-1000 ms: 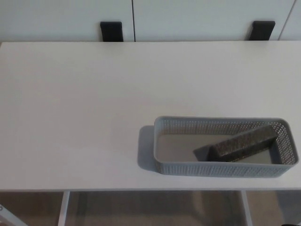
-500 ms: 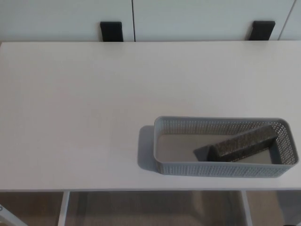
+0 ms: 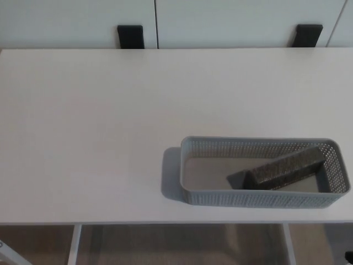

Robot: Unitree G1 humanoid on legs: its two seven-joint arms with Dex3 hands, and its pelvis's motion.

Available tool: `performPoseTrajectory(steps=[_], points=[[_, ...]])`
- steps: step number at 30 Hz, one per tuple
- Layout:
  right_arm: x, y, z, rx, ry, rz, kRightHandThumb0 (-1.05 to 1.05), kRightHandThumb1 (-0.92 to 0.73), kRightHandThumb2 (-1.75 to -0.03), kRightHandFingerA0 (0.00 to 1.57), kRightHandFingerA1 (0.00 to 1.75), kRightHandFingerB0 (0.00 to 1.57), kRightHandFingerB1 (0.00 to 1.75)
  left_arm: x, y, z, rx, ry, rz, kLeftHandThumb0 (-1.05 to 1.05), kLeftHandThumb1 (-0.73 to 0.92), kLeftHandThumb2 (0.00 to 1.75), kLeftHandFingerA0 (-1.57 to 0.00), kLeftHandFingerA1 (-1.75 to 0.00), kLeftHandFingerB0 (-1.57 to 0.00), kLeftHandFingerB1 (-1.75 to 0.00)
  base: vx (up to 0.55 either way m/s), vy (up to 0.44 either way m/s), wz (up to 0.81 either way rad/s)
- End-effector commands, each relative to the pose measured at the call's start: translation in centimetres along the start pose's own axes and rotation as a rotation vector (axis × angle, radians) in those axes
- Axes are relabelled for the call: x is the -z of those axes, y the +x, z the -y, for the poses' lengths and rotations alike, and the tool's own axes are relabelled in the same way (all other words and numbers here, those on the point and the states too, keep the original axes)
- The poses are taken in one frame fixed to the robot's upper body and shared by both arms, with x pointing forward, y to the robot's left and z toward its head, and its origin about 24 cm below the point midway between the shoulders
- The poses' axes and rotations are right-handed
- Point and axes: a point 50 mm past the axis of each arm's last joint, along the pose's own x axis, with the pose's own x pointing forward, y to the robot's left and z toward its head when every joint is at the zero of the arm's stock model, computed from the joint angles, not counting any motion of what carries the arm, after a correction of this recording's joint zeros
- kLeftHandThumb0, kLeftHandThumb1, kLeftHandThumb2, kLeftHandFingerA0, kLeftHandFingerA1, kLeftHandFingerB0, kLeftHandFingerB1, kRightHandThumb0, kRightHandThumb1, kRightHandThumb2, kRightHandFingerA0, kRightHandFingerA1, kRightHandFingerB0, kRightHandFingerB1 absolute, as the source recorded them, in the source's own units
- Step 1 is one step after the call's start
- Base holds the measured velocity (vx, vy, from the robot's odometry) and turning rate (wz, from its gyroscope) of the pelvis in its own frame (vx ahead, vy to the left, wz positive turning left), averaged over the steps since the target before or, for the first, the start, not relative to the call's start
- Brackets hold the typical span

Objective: The robot walks towards a desk on which an eraser is kept on the left hand side and a container is kept on the right hand side. The robot picks up the eraser using its left hand and places it in the container.

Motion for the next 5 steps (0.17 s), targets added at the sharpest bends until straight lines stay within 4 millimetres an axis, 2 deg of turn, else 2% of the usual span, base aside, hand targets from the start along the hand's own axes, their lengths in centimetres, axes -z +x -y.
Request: performPoseTrajectory(steps=[1, 5], points=[[-0.24, -0.15, 0.37, 0.006, -0.003, 0.016, -0.35, -0.52, -0.54, 0.63, 0.65, 0.46, 0.48, -0.37, -0.1, -0.59, -0.033, 0.038, 0.047, -0.75, 0.6, 0.89, -0.15, -0.48, -0.09, -0.41, 0.0, 0.0, 0.0], [-0.19, -0.2, 0.4, 0.003, -0.002, 0.018, -0.37, -0.51, -0.54, 0.63, 0.66, 0.46, 0.49, -0.43, -0.09, -0.56, -0.026, 0.03, 0.052, -0.75, 0.6, 0.89, -0.13, -0.48, -0.08, -0.41, 0.0, 0.0, 0.0]])
